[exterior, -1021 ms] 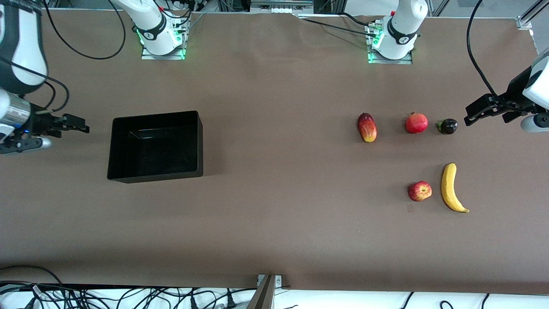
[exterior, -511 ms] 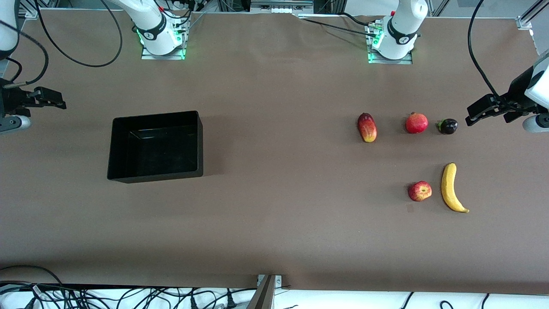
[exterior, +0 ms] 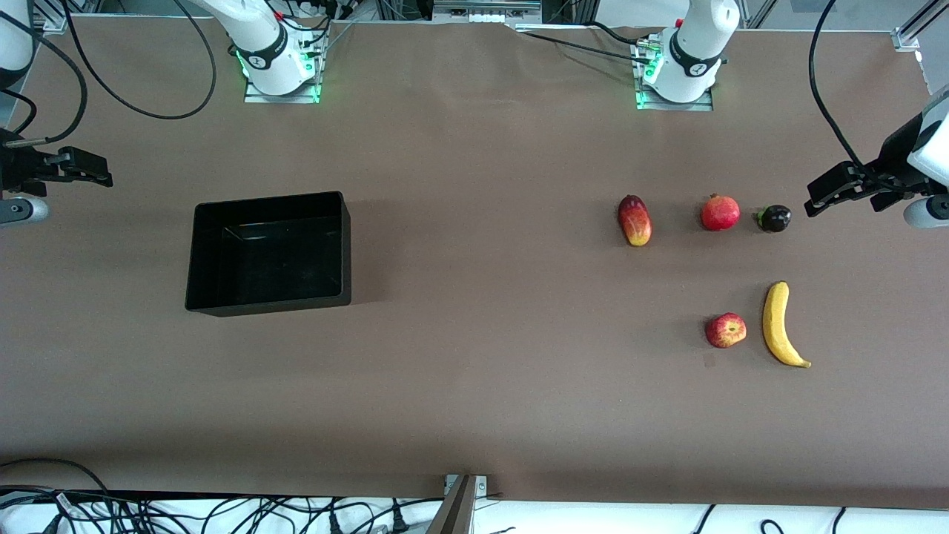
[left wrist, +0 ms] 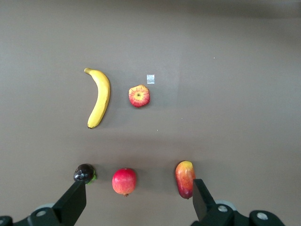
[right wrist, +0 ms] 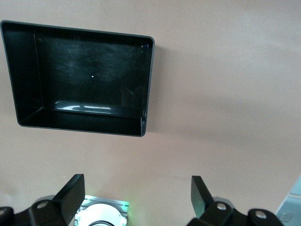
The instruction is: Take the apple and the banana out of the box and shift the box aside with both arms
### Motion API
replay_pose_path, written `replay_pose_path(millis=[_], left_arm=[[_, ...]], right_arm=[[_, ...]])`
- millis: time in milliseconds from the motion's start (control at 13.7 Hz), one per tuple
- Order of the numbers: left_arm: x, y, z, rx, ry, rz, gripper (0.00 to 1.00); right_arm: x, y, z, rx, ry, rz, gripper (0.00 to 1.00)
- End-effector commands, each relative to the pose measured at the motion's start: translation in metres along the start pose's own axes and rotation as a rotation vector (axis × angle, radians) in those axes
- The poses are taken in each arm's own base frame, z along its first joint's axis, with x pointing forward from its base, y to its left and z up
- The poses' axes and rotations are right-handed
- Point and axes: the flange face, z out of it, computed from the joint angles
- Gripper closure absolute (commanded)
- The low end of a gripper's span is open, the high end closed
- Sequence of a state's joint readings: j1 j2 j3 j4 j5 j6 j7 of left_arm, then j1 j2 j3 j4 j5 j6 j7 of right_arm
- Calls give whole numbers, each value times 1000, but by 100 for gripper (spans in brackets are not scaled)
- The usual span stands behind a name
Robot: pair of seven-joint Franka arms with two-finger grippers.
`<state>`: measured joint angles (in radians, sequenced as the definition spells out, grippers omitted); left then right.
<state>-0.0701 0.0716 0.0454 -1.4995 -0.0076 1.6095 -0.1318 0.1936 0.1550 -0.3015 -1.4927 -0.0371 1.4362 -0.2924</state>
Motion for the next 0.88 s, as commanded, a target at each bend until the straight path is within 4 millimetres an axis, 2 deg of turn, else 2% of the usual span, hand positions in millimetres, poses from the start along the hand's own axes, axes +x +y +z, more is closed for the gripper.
replay_pose_path(millis=[0,73,219,292,511,802], left_arm=[[-8,-1,-4,18,-1,-4,0],[-8,-2,-4,18,-1,-4,0],[-8,-3,-4,18,-2,-6,0],[-8,-2,-4,18,-1,-6,0],[-7,-1,-2,19,-5,-4,0],[-6,-2,1,19,-10,-6,0]], right_arm=[[-23,-12,-5,-8,54,56,0],[-31,-19,-4,-12,68,72,0],[-47,-20,-2,-14,123,143,0],[-48,-19,-5,-17,149,138,0],[-50,-17,-34,-47,249,144,0],[-51,-13,-29,-27,201,150,0]])
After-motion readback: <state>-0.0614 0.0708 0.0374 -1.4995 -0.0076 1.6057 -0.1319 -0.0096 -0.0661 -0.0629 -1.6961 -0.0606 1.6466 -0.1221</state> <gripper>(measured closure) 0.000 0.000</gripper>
